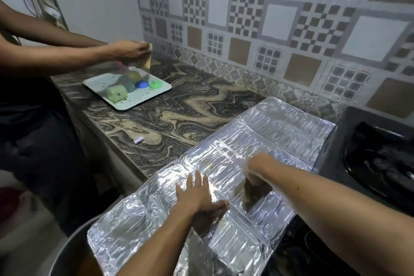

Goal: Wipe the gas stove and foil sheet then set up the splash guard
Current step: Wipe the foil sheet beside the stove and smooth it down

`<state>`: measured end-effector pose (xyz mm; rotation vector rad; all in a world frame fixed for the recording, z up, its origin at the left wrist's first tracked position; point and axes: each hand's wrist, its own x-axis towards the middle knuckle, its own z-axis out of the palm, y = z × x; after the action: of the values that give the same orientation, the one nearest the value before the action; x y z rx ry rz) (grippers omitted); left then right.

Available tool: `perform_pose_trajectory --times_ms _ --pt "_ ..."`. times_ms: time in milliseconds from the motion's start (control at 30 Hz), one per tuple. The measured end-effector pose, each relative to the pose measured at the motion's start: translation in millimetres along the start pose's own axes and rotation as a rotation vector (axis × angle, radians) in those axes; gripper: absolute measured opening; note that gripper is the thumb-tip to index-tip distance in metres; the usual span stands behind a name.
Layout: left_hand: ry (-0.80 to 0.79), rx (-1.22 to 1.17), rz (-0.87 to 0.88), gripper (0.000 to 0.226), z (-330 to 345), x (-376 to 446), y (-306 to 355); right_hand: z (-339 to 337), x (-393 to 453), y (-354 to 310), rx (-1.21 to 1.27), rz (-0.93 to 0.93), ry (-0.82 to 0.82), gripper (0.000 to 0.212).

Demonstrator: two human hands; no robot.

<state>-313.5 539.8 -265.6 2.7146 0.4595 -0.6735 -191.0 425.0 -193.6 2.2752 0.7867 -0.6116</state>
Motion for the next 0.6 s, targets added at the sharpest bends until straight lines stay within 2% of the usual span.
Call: perform_pose_trajectory --times_ms 67,100,167,233,400,500,600 --pt "-0.01 -0.018 -0.017 0.111 -1.3 1.3 -3.7 -4.0 -5.8 4.8 -0.003 0.032 -0.047 0.052" --pt "-0.011 -0.014 -0.023 0.111 -0.7 2.9 -6.2 -11.1 -10.7 8.9 0.012 0.053 -0.049 0.051" --pt "-0.002 -0.008 -0.024 0.112 0.5 1.0 -4.2 -32.1 -21.8 21.2 0.034 0.043 -0.03 0.032" --pt "0.007 -0.004 -0.016 0.112 3.0 1.5 -3.4 -53.4 -13.8 28.3 0.199 -0.02 -0.03 0.026" --pt "0.001 -0.001 -0.02 0.115 2.9 6.0 -5.8 -70.3 30.4 -11.1 0.507 -0.162 0.312 0.024" --pt "-0.001 -0.024 -0.017 0.115 1.6 5.3 -5.7 -36.8 43.8 -48.6 0.51 -0.208 0.327 0.025" --pt "-0.011 -0.029 -0.022 0.11 -1.2 3.4 -5.1 -12.2 38.0 -54.0 0.465 -0.208 0.386 0.028"
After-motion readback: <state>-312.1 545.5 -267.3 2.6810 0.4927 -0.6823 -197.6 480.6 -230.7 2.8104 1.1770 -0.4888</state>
